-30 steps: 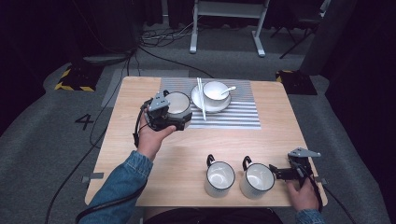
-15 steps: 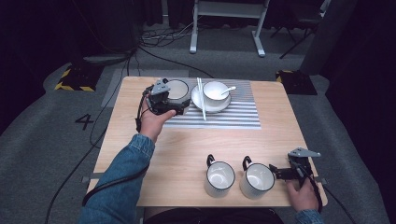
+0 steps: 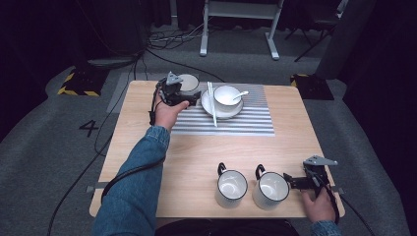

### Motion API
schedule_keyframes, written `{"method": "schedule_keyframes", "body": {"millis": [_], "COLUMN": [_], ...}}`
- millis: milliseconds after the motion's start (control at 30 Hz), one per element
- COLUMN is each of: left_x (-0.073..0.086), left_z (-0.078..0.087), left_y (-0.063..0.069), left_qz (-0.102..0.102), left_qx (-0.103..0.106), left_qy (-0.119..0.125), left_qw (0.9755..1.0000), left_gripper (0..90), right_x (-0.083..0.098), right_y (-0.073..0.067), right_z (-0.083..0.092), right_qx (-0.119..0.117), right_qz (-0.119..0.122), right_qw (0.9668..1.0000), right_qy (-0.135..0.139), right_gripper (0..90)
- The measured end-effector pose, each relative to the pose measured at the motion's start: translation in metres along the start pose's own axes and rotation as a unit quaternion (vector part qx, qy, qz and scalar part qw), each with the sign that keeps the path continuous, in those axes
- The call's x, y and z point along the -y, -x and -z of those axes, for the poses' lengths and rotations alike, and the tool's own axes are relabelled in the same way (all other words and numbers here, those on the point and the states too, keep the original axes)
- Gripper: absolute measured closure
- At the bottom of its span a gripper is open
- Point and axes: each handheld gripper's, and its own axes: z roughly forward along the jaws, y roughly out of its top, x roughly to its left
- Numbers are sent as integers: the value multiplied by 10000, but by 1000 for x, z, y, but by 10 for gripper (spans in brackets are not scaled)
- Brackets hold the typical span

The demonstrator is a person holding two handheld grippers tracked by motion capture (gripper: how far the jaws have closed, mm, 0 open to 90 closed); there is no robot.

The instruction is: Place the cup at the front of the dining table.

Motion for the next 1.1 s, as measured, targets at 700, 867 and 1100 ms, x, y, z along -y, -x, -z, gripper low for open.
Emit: {"method": "schedule_keyframes", "body": {"millis": [700,867,1100], "left_x": [46,56,63], "left_z": [-42,-49,-54], "left_y": [-22,-19,-16], "left_qz": [428,378,331], "left_qx": [-344,-299,-116], "left_qy": [-448,-554,-713], "left_qw": [9975,9973,9968], "left_gripper": [28,27,27], "right_x": [0,0,0], "right_y": [0,0,0], "right_z": [0,0,0], "right_qx": [13,6,13], "right_qz": [13,16,19], "right_qw": [10000,10000,10000], "right_qy": [8,4,5], "right_gripper": [6,6,6]}}
